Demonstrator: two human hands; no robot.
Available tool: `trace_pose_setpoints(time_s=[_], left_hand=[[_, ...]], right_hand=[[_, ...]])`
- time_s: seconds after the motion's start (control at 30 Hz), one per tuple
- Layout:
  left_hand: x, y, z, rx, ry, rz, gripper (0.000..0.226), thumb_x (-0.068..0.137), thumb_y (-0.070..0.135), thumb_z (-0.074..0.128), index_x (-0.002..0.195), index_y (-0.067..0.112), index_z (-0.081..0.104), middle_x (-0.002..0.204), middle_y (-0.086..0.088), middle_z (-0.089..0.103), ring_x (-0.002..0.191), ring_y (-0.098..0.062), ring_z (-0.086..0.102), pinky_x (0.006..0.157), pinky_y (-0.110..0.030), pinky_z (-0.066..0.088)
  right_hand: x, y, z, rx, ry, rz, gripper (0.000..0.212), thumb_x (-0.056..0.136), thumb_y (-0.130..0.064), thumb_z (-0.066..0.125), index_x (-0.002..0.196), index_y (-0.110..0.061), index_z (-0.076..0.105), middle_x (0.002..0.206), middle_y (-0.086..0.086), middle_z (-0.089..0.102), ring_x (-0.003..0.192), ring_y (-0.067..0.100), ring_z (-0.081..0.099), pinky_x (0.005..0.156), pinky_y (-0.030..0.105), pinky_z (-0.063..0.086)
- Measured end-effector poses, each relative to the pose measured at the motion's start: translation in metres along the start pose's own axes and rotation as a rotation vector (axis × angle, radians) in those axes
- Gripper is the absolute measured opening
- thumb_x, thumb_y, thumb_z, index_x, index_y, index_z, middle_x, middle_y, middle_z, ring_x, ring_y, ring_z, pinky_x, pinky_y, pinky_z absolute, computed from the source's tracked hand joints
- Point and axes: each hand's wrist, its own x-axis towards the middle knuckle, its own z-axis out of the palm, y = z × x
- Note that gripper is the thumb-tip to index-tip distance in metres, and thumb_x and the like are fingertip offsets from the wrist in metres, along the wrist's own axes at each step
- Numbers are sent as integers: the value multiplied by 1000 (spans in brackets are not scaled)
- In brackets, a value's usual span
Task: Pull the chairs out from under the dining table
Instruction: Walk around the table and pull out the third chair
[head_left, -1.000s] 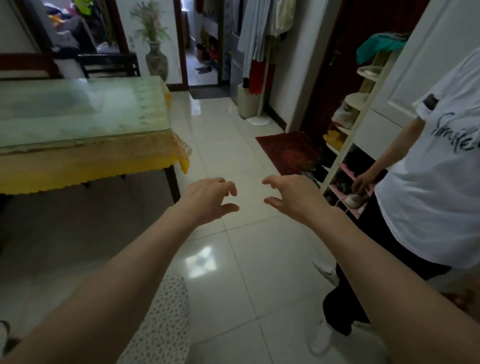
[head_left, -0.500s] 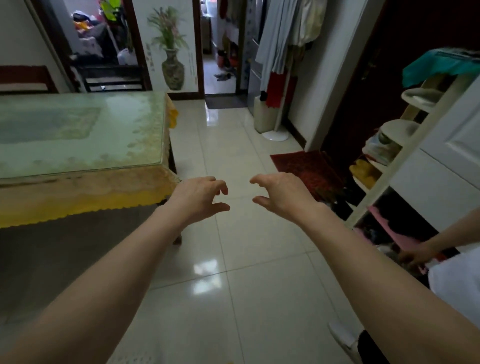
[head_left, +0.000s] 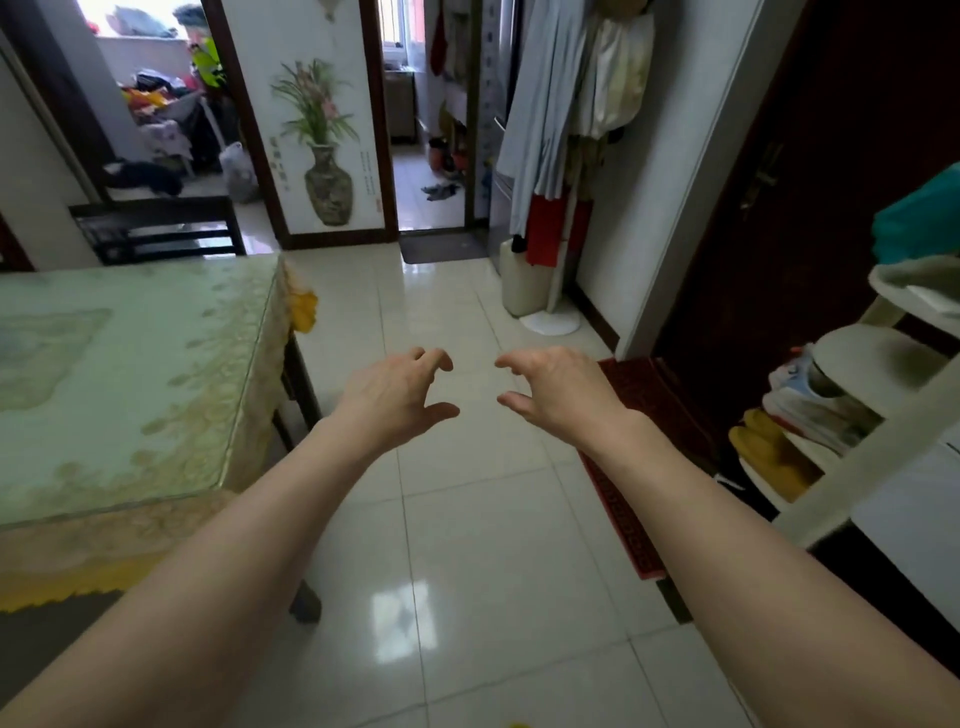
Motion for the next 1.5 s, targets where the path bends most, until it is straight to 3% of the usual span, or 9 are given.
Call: trace_pose_setpoints(time_s=[0.2, 0.33, 0.47, 0.8, 1.0, 1.23, 1.4, 1.5], left_hand=[[129, -39, 16, -5, 8, -56, 55, 83, 57, 62, 127, 29, 45, 114, 5, 61, 93, -18, 61, 61, -28, 38], [199, -86, 33, 35, -1, -118, 55, 84, 58, 61, 127, 29, 45, 114, 6, 61, 94, -19, 61, 63, -29, 43], [276, -147, 52, 38, 22, -151, 54, 82, 58, 63, 125, 29, 46, 112, 6, 63, 92, -18, 61, 61, -28, 38], [475, -313, 64, -2, 39, -217, 53, 80, 58, 65, 121, 30, 49, 109, 4, 62, 90, -19, 61, 68, -31, 49], [582, -410, 86, 21, 40, -315, 52, 80, 58, 65, 122, 30, 49, 113, 4, 62, 92, -18, 61, 64, -29, 40], [680, -522, 94, 43, -2, -487, 52, 83, 56, 63, 125, 29, 47, 115, 4, 61, 97, -19, 61, 68, -32, 48], [711, -611, 98, 90, -3, -640, 53, 82, 58, 62, 126, 31, 47, 116, 6, 61, 100, -17, 61, 63, -29, 38], [725, -672, 99, 94, 21, -713, 54, 82, 59, 62, 125, 32, 47, 116, 6, 61, 101, -18, 61, 68, -32, 47]], right_hand=[[145, 71, 21, -5, -46, -52, 47, 87, -43, 64, 131, -29, 54, 115, 1, 68, 106, 25, 60, 82, 36, 46], [239, 90, 49, -6, -67, -114, 47, 87, -43, 64, 130, -28, 55, 116, 1, 68, 107, 26, 61, 83, 37, 46], [342, 102, 80, -15, -61, -163, 46, 87, -43, 64, 130, -28, 55, 114, 2, 69, 105, 28, 61, 83, 38, 47], [603, 117, 127, 3, -106, -241, 44, 87, -42, 63, 129, -29, 54, 113, 2, 69, 104, 28, 61, 81, 38, 47], [762, 125, 174, 24, -129, -342, 45, 87, -40, 63, 129, -27, 54, 115, 7, 68, 106, 32, 60, 83, 41, 50], [950, 109, 219, 53, -161, -507, 46, 87, -40, 62, 130, -27, 53, 117, 8, 67, 108, 34, 59, 83, 43, 50], [1066, 58, 249, 66, -177, -672, 47, 87, -41, 64, 130, -27, 53, 117, 7, 67, 107, 32, 59, 79, 41, 48], [1131, 22, 268, 77, -156, -777, 47, 87, -40, 64, 130, -25, 53, 116, 6, 67, 106, 31, 59, 78, 40, 47]])
